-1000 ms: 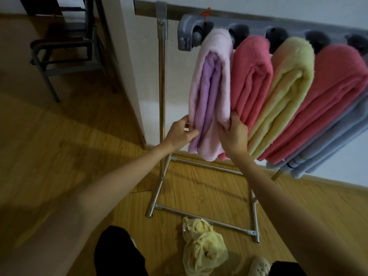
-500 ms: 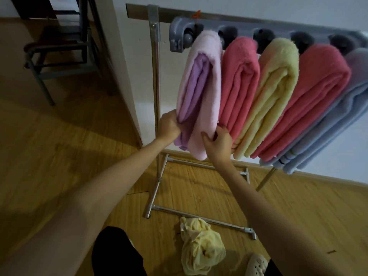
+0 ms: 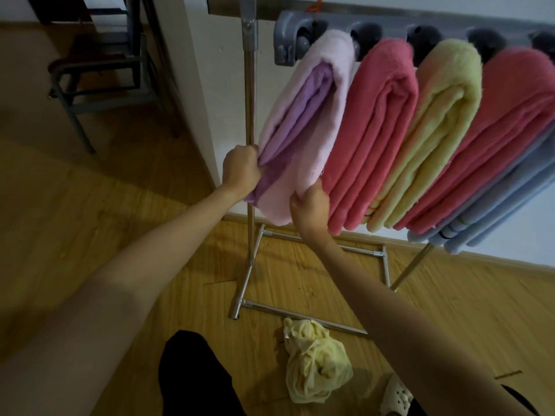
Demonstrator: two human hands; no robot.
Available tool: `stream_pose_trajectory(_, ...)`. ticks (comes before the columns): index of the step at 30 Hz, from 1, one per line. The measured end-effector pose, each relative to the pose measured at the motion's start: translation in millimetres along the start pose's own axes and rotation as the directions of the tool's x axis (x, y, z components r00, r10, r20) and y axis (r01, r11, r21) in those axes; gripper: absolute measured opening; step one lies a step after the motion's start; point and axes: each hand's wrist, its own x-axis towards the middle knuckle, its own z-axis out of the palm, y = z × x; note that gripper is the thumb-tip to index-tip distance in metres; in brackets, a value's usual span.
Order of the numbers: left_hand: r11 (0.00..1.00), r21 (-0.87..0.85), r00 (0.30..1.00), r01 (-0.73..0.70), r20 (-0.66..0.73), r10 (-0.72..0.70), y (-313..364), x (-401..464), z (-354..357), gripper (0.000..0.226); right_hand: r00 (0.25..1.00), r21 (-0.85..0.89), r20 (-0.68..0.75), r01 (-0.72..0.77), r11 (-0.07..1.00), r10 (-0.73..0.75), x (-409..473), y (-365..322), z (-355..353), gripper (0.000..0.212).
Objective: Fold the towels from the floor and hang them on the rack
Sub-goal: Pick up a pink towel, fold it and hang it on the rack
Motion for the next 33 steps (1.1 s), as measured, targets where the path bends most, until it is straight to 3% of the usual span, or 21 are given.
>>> stream_pose_trajectory(6,0.996,0.078,0.999,-0.037,-0.029,0.039,9.5,-7.6,8.7,0.020,0.993,-0.227,-0.071,-0.113,0.967,0.099,18.8,23.8,-15.2,0.040)
stream_pose_trajectory(11,0.996,0.085,1.000,-0.024,0.000,0.025,27.2,-19.7,20.4,0.018,0.994,-0.341,0.067,0.104,0.934,-0.086,21.7,36.0,-14.6,0.047)
stream_pose_trajectory(14,0.999,-0.052,1.000,-0.013,0.018,0.014,39.9,-31.0,29.8,0.017,0.966,-0.357,0.197,0.231,0.905,-0.169,21.2,43.1,-11.2,0.045)
stream_pose_trajectory(18,0.942,-0.325,0.991,0.080,0.129,-0.039,43.8,-49.6,42.7,0.024,0.941,-0.319,0.272,0.287,0.903,-0.203,17.4,57.5,-17.2,0.044)
stream_pose_trajectory(22,0.931,-0.352,0.958,0.096,0.285,0.009,30.2,-78.0,56.5,0.026,0.915,-0.300,0.345,0.320,0.899,-0.210,9.6,87.0,-24.0,0.041)
stream_pose_trajectory(27,0.959,-0.118,0.830,0.257,0.535,-0.157,2.7,-135.7,99.8,0.071,0.855,-0.345,0.513,0.291,0.892,-0.080,-26.0,156.4,-27.1,0.056)
stream_pose_trajectory(30,0.943,-0.035,0.725,0.332,0.649,-0.231,-4.8,-186.2,135.2,0.076,0.798,-0.403,0.598,0.215,0.889,0.078,-61.0,211.1,-25.3,0.063)
stream_pose_trajectory(33,0.954,0.109,0.609,0.280,0.748,-0.264,-7.3,-239.3,169.1,0.074,0.723,-0.473,0.655,0.169,0.864,0.217,-100.9,267.7,-23.2,0.070)
